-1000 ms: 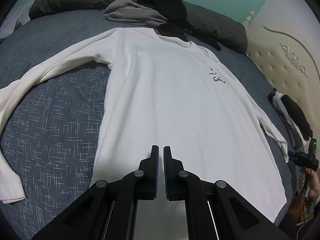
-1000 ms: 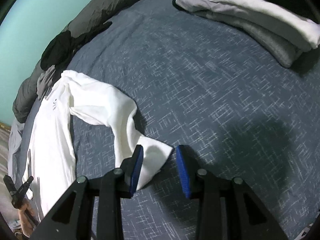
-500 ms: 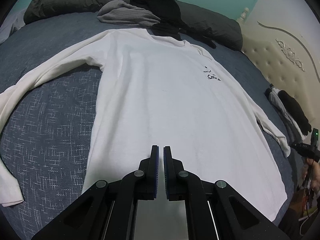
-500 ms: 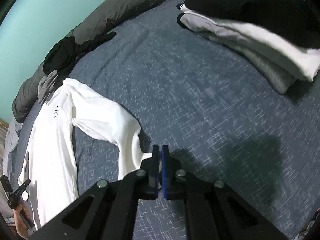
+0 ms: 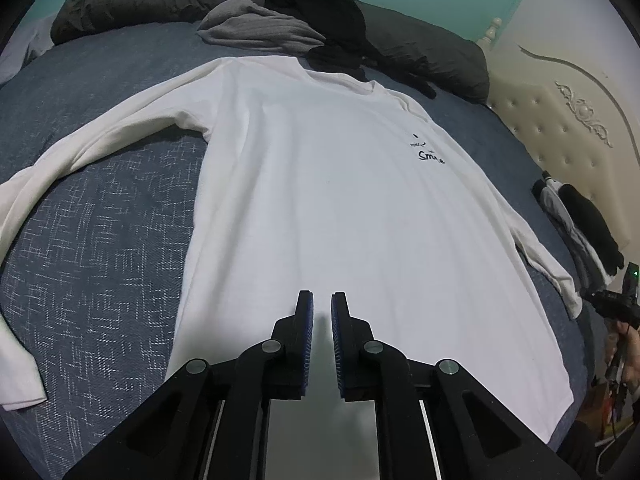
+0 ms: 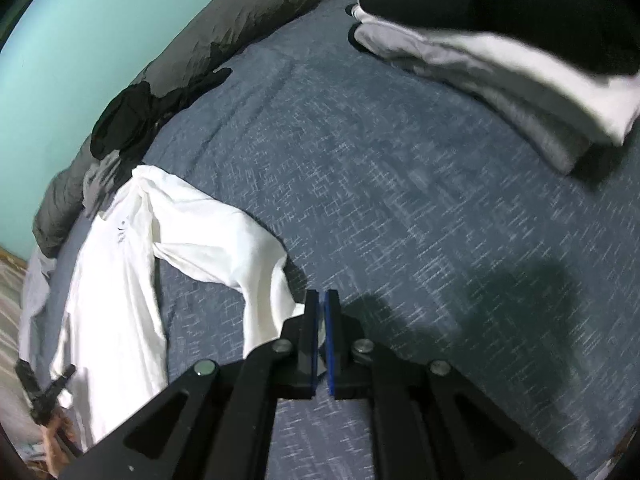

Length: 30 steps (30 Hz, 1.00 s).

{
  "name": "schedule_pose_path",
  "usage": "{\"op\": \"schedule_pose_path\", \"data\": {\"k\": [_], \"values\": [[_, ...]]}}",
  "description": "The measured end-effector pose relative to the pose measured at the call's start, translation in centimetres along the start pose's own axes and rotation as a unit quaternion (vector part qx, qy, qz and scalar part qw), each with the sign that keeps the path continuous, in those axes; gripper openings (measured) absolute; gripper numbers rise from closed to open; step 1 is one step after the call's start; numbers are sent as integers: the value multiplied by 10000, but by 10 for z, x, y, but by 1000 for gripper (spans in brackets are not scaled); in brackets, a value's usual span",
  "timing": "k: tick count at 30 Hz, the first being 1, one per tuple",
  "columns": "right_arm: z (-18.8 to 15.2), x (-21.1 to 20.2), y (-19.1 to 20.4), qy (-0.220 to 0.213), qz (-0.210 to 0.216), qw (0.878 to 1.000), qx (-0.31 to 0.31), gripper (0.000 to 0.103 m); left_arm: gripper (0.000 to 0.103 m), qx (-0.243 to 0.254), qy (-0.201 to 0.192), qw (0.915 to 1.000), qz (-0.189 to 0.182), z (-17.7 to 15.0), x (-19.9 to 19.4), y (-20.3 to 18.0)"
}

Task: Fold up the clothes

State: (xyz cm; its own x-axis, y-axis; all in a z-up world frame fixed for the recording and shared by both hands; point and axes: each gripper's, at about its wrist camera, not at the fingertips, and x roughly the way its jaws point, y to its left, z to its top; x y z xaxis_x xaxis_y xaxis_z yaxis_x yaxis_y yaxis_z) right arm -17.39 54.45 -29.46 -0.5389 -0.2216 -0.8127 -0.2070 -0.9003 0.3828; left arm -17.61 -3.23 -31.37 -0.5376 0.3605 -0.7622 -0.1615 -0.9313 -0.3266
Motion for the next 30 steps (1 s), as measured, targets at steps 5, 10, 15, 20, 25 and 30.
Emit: {"op": "schedule_pose_path", "data": {"k": [5,10,15,20,25,30], "values": [[-4,7,-4,145,62,9995,270,33,10,30,0,10000,-12,1,0,-1],[-8,13,-8,277,115,9983,491,37,10,28,-4,10000,10,1,0,-1],[-12,17,-7,317,193,9983,441,37,10,27,-24,10000,64,2,0,1],[-8,13,3,185,28,9998,93,4,10,61,-10,9999,108,0,1,0],[6,0,10,-177,-114,9995,-252,2,10,100,24,9998,142,-1,2,-2],[37,-20,15,-670,-333,9953,-612,2,10,139,34,9998,170,-1,3,-4]]}}
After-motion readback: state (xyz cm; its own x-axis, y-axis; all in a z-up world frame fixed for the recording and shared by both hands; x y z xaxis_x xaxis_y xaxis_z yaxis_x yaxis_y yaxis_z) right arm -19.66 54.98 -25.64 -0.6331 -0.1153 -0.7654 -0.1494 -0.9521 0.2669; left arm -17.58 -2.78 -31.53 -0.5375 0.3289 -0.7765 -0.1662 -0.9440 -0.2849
